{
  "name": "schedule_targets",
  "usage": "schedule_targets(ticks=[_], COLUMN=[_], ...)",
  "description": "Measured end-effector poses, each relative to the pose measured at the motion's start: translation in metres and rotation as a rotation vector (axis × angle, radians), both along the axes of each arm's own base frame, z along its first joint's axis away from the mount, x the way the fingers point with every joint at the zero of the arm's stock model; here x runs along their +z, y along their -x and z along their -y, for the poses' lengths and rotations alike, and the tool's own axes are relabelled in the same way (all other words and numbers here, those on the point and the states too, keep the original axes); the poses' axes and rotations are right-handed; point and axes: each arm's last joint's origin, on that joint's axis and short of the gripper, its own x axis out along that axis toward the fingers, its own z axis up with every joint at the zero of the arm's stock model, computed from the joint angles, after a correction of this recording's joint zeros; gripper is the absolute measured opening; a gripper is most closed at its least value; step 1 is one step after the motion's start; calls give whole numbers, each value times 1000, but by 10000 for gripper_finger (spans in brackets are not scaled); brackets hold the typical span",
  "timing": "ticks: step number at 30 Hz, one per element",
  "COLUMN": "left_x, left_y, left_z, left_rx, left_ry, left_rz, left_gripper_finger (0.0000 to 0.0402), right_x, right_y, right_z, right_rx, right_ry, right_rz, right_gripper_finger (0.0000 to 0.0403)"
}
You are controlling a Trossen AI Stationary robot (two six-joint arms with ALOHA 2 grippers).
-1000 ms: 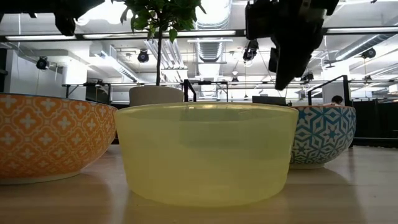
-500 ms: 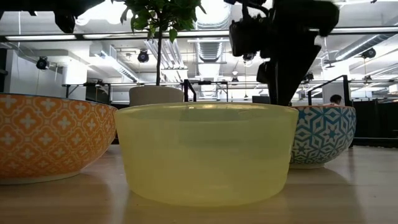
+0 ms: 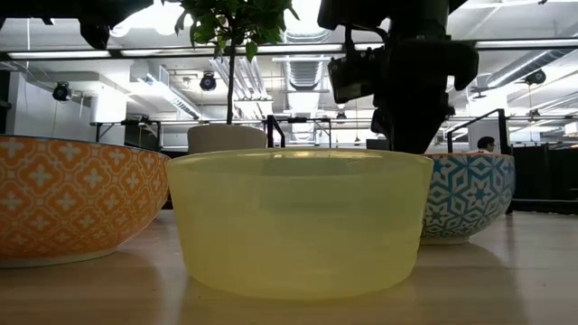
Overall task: Place and stack bowls onto a shelf
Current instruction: Stack the orange patterned bowl on the yellow patterned bowl on the shelf
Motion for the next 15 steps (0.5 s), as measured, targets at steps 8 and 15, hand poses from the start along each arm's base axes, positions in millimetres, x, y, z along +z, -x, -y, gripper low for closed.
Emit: schedule_targets(ticks=[8, 15], left_x=[0, 0], left_y=[0, 0], left_z=[0, 0], left_rx=[1, 1], left_ry=[0, -3], left_rz=[-1, 0], left_gripper_finger=[38, 38], right_x=[-2, 30], right_y=[-3, -4], right_z=[2, 20], right_rx=[4, -13], right_ry=[-5, -29], right_rz=[39, 99], right_gripper_finger=[12, 10])
